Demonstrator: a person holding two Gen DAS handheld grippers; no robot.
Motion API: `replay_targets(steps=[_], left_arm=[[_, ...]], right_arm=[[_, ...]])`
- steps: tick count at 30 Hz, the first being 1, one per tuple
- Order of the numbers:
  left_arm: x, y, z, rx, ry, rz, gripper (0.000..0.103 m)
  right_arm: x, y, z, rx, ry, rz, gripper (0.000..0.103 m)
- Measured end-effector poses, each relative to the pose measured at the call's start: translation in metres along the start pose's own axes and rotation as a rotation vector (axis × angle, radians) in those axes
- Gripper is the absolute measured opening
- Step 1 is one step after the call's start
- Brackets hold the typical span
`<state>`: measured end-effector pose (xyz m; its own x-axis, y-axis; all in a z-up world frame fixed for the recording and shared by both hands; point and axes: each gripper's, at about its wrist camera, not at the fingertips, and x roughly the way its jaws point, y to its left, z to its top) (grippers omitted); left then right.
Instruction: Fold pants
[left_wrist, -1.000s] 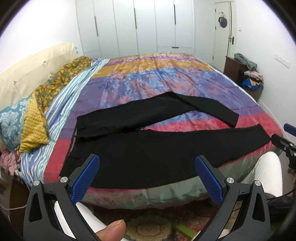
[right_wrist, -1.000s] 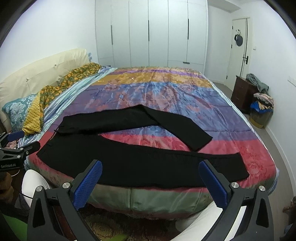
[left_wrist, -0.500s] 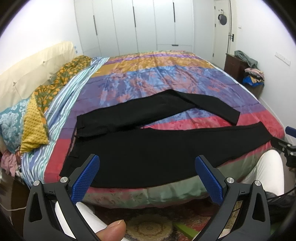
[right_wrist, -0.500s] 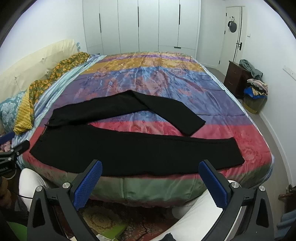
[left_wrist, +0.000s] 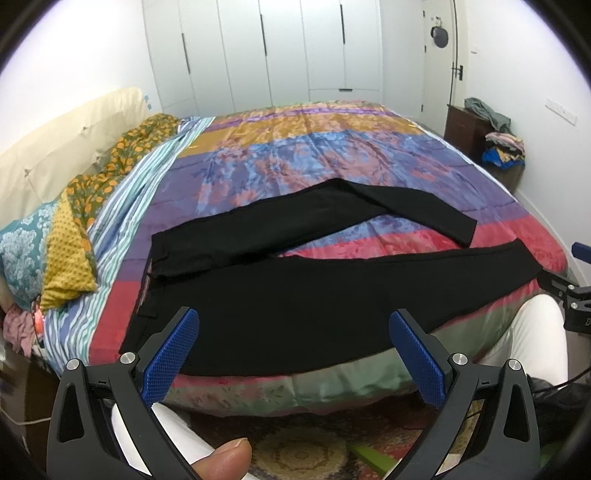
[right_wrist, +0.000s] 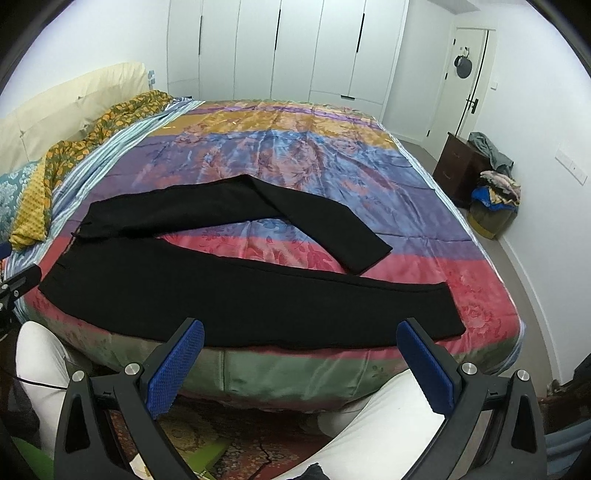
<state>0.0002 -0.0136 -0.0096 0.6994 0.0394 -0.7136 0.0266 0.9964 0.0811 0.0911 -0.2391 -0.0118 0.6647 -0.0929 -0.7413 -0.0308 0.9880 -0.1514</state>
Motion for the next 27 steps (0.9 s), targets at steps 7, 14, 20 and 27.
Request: replay_targets(steps=[7,14,20,27], left_arm=[[0.0001,-0.0015,-0.0014,-0.001,0.001,-0.001,0.103],[0.0009,-0.0011,-0.0037,-0.001,0.006,-0.004,0.103],[0.0018,-0.0008,-0.0039,-0.001,0.007,-0.004,0.103],[0.003,-0.0014,-0.0055,-0.002,0.007,-0.005,0.103]], right_arm=[[0.003,0.0004,-0.0015,-0.003,0.011,-0.018,0.103],[0.0029,0.0005,-0.0018,-0.006,0.014,-0.014,0.103],[0.0051,0.0021,-0.0034,-0.007,0.02,-0.015,0.103],[0.0062,0.0019,-0.0037,-0.008,0.025,-0.012,0.103]])
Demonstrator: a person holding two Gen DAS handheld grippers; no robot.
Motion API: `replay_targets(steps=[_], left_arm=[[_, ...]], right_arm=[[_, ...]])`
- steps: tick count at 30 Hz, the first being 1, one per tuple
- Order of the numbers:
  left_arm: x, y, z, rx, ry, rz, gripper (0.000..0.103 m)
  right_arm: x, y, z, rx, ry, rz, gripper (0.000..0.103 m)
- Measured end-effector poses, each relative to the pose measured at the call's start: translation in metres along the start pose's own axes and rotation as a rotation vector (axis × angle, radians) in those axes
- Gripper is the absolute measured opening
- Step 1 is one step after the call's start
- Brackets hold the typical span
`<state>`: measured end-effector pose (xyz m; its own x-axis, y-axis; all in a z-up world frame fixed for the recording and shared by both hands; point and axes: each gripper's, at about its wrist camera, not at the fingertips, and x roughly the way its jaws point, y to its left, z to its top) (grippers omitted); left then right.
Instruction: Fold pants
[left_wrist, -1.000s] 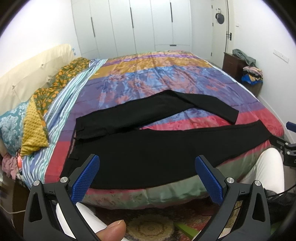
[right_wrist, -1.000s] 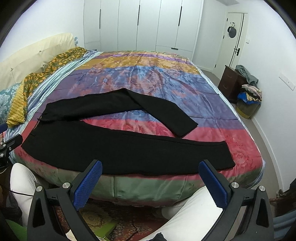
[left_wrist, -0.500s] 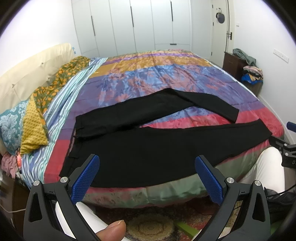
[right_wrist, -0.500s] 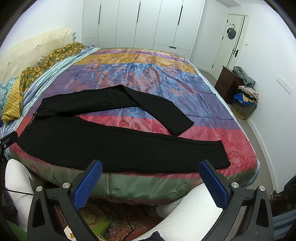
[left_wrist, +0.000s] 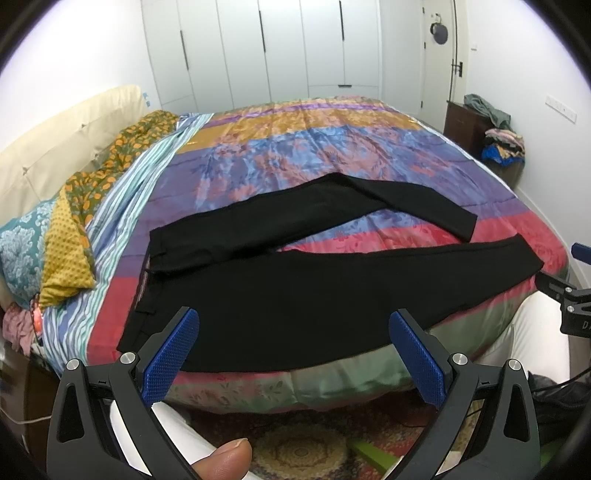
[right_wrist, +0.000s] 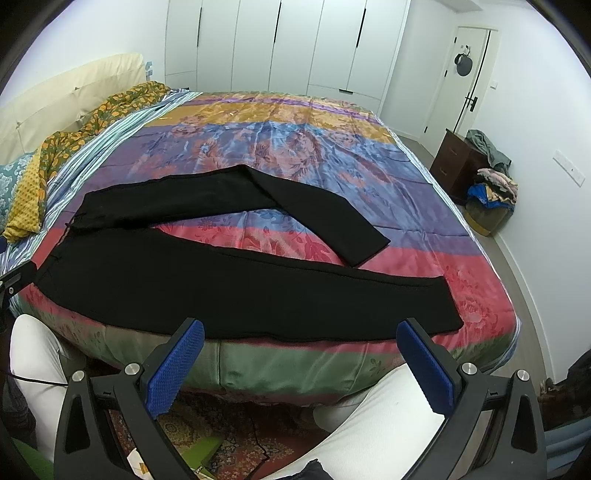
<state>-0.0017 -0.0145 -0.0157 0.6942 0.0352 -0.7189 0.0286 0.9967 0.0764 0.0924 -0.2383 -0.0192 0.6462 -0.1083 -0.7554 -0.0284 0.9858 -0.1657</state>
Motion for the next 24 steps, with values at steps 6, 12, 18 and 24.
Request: replay_targets(steps=[6,12,18,24], left_arm=[[0.001,-0.001,0.0,0.005,-0.002,0.002,0.103],[0.001,0.0,-0.003,0.007,-0.012,0.007,0.103],[0.002,0.004,-0.002,0.0,-0.006,0.001,0.103],[0.002,0.004,-0.002,0.001,-0.005,0.001,0.103]], right_arm=[[0.0,-0.002,-0.004,0.012,-0.008,0.014,0.103],[0.001,0.002,-0.004,0.006,-0.011,0.031,0.103],[-0.001,0.008,-0.003,-0.014,-0.011,0.039,0.103],[-0.002,0.011,-0.002,-0.019,-0.014,0.041,0.103]])
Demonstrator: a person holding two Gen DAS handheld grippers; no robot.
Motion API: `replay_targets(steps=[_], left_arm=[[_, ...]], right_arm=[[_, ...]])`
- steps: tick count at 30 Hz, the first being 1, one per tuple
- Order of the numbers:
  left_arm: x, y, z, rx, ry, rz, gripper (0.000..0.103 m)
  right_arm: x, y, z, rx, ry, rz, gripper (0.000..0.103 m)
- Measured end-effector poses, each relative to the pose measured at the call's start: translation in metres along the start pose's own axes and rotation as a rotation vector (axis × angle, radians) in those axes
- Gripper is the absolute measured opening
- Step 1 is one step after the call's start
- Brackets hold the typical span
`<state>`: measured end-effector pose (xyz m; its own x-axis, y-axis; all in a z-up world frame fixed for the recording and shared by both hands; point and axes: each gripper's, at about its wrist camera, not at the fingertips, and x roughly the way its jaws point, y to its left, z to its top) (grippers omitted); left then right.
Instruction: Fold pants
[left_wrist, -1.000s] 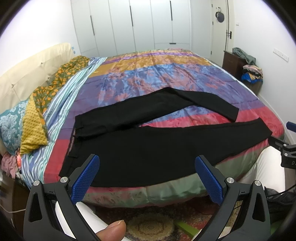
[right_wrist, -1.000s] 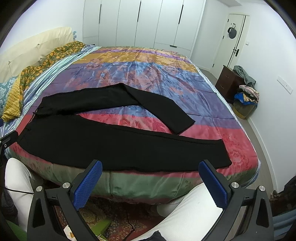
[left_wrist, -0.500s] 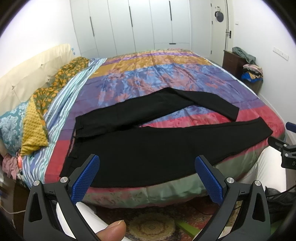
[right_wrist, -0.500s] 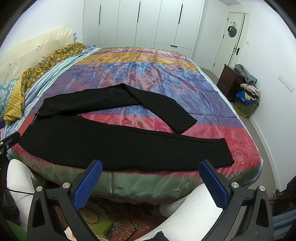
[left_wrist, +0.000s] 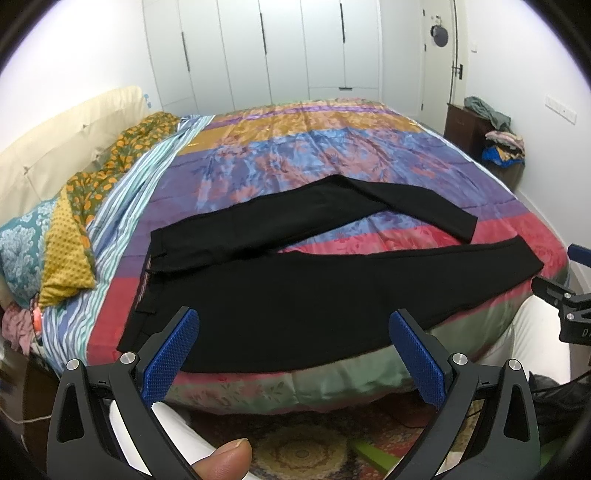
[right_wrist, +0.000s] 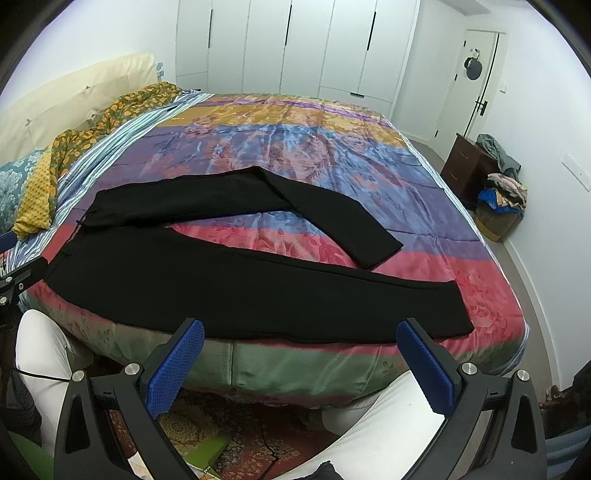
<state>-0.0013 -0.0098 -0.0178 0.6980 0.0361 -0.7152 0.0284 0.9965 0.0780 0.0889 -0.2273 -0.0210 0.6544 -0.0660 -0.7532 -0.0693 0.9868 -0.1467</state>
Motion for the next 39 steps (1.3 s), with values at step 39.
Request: replay_targets(steps=[39], left_arm=[[-0.0007,0.0027,0.0025,-0.016,0.016,-0.018,0.103]], right_arm=[[0.0015,0.0049,0.0011,-0.014,0.001,0.038,0.103]])
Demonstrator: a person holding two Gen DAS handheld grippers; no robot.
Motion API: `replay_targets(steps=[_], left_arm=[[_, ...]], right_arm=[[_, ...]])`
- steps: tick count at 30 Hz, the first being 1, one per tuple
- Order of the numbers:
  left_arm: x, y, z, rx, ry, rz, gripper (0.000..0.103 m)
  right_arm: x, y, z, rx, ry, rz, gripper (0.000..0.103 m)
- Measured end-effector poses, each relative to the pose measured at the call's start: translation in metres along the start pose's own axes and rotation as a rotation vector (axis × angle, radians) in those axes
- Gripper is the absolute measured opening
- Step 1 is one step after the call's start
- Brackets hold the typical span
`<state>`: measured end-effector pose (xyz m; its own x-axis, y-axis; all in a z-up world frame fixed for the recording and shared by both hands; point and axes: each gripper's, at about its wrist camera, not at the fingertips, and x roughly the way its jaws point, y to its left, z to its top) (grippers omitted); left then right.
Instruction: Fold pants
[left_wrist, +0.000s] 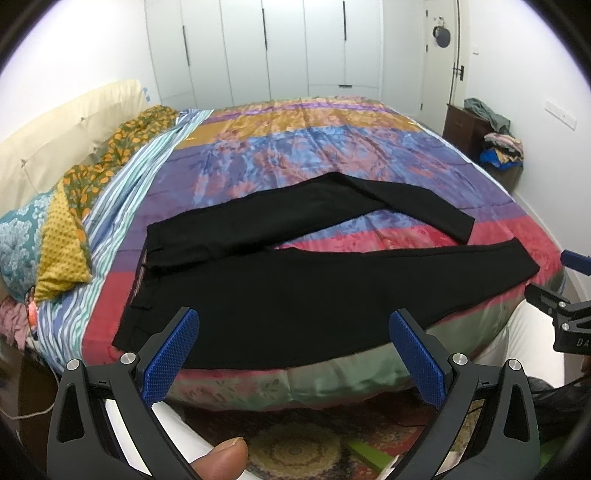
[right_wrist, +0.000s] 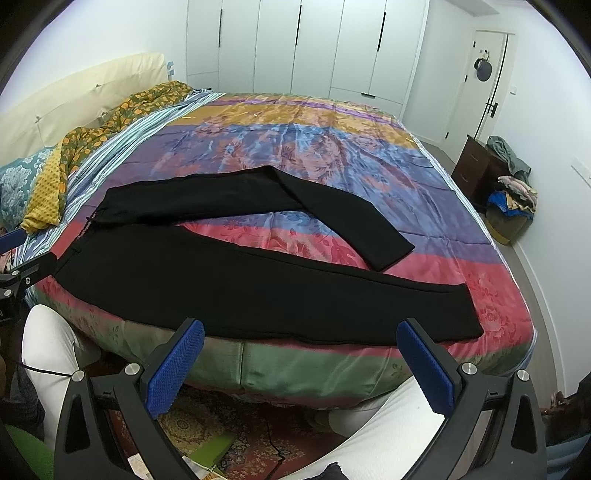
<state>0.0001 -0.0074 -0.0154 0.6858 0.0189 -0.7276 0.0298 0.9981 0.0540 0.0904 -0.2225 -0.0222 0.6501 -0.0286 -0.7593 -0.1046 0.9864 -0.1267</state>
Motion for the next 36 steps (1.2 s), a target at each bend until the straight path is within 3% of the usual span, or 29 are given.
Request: replay_targets(steps=[36], left_arm=[[0.0058,-0.0002,-0.0045,-0.016,0.01,-0.018,0.102]], right_arm=[[0.0051,0.003,-0.0033,-0.005,0.006,0.004,0.103]])
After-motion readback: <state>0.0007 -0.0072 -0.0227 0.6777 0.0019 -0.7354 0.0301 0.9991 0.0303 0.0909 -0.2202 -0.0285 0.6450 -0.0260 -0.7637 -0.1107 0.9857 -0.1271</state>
